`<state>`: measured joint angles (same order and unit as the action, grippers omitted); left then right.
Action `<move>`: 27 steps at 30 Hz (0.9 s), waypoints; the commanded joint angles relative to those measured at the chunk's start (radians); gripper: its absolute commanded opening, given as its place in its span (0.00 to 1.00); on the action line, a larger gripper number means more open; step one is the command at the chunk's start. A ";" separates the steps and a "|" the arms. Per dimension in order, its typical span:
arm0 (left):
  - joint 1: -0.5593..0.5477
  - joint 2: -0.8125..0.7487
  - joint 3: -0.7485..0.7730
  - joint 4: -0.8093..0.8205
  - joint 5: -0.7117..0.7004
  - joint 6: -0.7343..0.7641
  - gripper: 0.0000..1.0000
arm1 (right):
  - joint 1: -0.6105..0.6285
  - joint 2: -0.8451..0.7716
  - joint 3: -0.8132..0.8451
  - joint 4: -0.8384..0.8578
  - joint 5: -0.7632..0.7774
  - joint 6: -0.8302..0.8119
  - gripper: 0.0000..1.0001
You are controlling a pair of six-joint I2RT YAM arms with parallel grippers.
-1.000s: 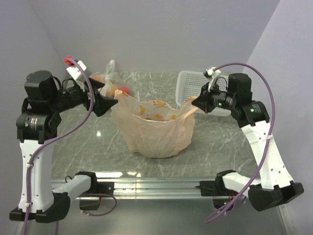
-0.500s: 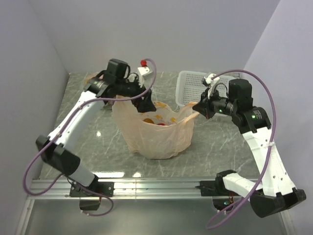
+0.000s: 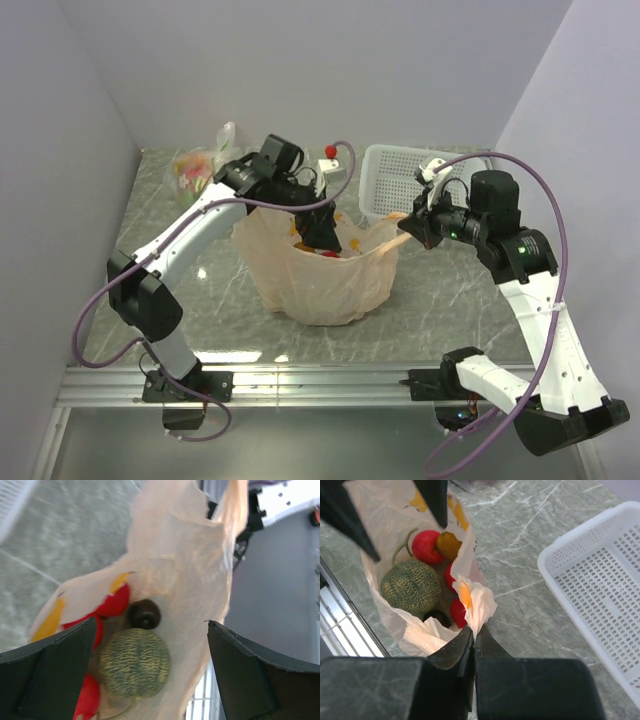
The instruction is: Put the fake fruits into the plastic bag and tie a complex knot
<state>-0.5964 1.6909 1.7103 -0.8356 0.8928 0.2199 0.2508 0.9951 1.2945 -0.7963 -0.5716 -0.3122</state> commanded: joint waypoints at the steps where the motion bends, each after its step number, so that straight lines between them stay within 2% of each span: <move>1: -0.023 -0.034 -0.043 -0.016 0.047 0.018 0.98 | 0.005 -0.015 -0.015 0.043 0.029 -0.010 0.00; 5: -0.031 -0.048 -0.066 -0.031 0.043 0.030 0.97 | 0.005 -0.021 -0.037 0.080 0.088 -0.015 0.00; 7: -0.048 -0.075 -0.095 -0.017 -0.024 0.044 0.97 | 0.005 -0.018 -0.043 0.095 0.105 -0.011 0.00; 13: -0.091 -0.259 -0.257 0.202 -0.211 0.071 0.95 | 0.005 -0.047 -0.076 0.141 0.145 0.002 0.00; 15: -0.101 -0.324 -0.314 0.280 -0.276 0.104 0.94 | 0.005 -0.093 -0.148 0.190 0.162 -0.010 0.00; 18: -0.102 -0.373 -0.343 0.352 -0.301 0.110 0.97 | 0.005 -0.218 -0.257 0.302 0.183 -0.019 0.00; 22: -0.103 -0.361 -0.312 0.374 -0.287 0.119 0.99 | 0.005 -0.283 -0.357 0.436 0.179 -0.051 0.00; 27: -0.102 -0.237 -0.181 0.349 -0.296 0.047 0.99 | 0.007 -0.349 -0.458 0.528 0.148 -0.157 0.00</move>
<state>-0.6991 1.3937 1.4612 -0.5270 0.6212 0.3008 0.2512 0.6823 0.8791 -0.4042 -0.4122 -0.3889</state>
